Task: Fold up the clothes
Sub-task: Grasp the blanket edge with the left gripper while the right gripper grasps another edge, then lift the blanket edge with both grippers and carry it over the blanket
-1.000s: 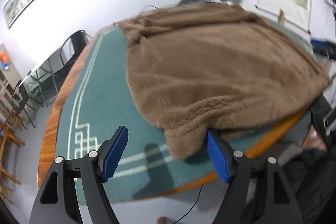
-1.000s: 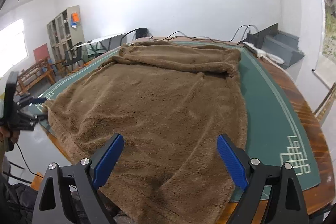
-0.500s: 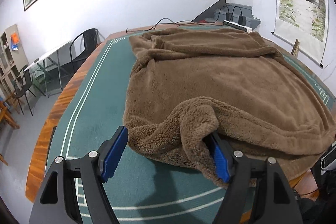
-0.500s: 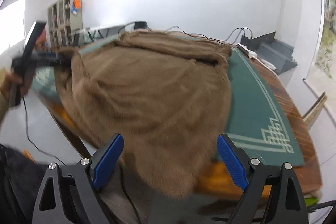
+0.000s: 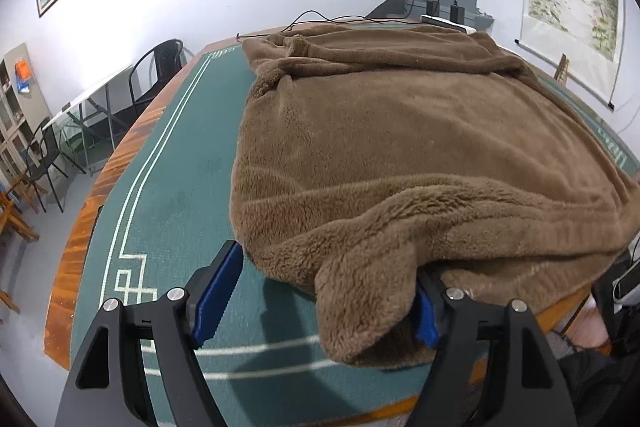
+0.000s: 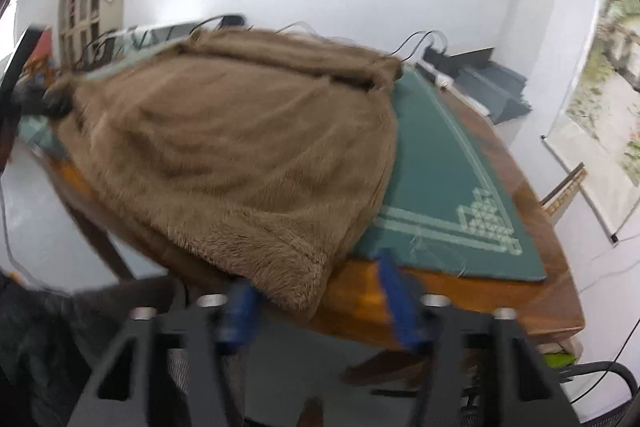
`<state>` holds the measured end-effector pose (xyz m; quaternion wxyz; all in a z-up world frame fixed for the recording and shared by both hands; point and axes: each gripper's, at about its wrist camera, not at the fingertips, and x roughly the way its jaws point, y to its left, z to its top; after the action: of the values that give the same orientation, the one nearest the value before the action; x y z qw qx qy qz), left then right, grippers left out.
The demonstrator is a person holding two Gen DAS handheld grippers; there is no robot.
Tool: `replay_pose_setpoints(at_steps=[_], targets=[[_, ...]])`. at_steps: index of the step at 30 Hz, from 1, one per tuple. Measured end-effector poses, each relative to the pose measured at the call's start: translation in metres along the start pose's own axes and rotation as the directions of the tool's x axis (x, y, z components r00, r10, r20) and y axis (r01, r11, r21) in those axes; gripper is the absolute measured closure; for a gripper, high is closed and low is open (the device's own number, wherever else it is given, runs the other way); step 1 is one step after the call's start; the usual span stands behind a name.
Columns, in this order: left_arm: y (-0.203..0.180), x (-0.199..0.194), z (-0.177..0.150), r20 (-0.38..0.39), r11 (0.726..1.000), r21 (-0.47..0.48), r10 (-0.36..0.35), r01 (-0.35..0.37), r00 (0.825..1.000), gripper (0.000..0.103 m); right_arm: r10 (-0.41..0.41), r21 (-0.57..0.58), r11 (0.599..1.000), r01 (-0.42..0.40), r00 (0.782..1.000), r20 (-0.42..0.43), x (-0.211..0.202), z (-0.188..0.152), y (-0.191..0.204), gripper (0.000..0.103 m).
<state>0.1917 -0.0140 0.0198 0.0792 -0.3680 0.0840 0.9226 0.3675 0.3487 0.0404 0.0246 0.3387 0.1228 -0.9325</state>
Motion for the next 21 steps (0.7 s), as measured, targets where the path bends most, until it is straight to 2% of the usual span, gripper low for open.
replay_pose_setpoints(at_steps=[6,11,12,13,14,15,16,19,21], targets=[[-0.007,-0.011,-0.014,0.028,0.999,0.047,0.017,-0.018,0.999,0.023,0.012,0.113,0.993,-0.018,0.999,0.052,0.000,0.018,-0.020,0.072],[-0.005,-0.015,-0.019,0.032,1.000,0.029,-0.001,0.000,0.999,0.023,0.008,0.117,0.993,-0.017,0.997,0.079,-0.007,0.027,-0.022,0.072],[-0.003,-0.015,-0.019,0.026,1.000,0.018,-0.022,0.022,0.999,0.030,0.008,0.121,0.993,-0.018,0.996,0.084,-0.008,0.028,-0.023,0.072],[-0.002,-0.015,-0.019,0.019,0.999,0.006,-0.050,0.050,0.999,0.048,0.011,0.125,0.992,-0.021,0.996,0.087,-0.009,0.029,-0.024,0.072],[0.000,-0.016,-0.019,0.013,0.998,-0.007,-0.070,0.070,0.997,0.058,0.014,0.129,0.991,-0.025,0.996,0.090,-0.010,0.030,-0.025,0.072],[0.003,-0.017,-0.018,0.009,0.996,-0.022,-0.082,0.082,0.997,0.074,0.015,0.133,0.991,-0.027,0.996,0.093,-0.009,0.031,-0.026,0.072],[0.005,-0.018,-0.017,0.006,0.995,-0.036,-0.094,0.094,0.996,0.086,0.013,0.138,0.990,-0.026,0.995,0.096,-0.011,0.031,-0.026,0.072],[0.014,-0.024,-0.015,0.005,0.988,-0.081,-0.132,0.131,0.991,0.089,0.003,0.153,0.988,-0.020,0.994,0.106,-0.012,0.033,-0.031,0.072],[0.022,-0.035,-0.010,0.043,0.982,-0.110,-0.151,0.155,0.988,0.090,0.010,0.166,0.986,-0.029,0.994,0.112,-0.012,0.035,-0.033,0.072]])
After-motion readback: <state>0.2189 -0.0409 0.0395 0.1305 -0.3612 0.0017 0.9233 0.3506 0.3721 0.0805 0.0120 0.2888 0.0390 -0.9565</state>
